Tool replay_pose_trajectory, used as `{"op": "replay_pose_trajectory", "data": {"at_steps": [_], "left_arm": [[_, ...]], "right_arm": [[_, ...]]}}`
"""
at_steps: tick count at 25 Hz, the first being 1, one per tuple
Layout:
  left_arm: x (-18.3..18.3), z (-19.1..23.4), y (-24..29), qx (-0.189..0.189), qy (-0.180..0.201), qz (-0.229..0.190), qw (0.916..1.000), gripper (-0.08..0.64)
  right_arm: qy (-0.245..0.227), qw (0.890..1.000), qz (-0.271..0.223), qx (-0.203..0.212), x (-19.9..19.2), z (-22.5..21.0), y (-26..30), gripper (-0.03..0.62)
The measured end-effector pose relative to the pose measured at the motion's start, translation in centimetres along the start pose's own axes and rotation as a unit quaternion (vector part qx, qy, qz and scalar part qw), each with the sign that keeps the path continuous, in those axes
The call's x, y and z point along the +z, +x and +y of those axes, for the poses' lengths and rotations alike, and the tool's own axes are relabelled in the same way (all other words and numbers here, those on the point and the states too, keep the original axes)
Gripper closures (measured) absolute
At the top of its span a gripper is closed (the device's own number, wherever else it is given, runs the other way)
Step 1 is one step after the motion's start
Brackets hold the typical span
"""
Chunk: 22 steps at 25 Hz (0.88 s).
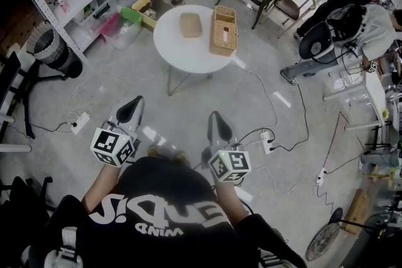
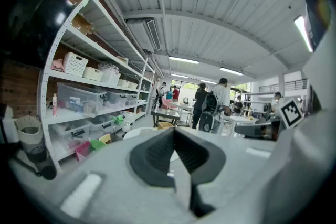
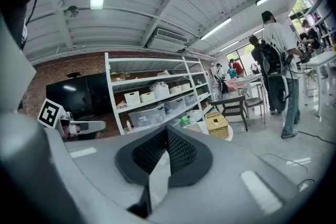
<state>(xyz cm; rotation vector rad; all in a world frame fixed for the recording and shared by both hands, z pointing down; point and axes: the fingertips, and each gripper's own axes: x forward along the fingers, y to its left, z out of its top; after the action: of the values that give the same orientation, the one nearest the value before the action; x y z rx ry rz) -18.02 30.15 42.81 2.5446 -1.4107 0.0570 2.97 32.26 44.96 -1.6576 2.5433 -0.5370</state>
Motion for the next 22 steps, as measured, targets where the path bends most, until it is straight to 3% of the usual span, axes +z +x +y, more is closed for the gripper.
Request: {"op": "replay_pose_trajectory", "data": {"at_steps": [6,14,22], "left_arm": [[0.3,0.7,-0.2,-0.005,-0.005,0.002,1.0,0.558],[-0.4,3.8,-0.2,-0.009,0.002,-0.004,0.9999,0.558],[-0.3,5.8,2.2,-0.018,-0.006,0.0,0.9998,0.558]], "right_arm": [[0.024,1.0,-0.01,-0.006,0.1,0.8,0.2,0.593],[0.018,1.0,-0.016,-0.014,-1.2,2.8,1.5,0.593],[0.032,0.999,-0.026,-0.024,-0.9,2.1,4.3,0.593]]}}
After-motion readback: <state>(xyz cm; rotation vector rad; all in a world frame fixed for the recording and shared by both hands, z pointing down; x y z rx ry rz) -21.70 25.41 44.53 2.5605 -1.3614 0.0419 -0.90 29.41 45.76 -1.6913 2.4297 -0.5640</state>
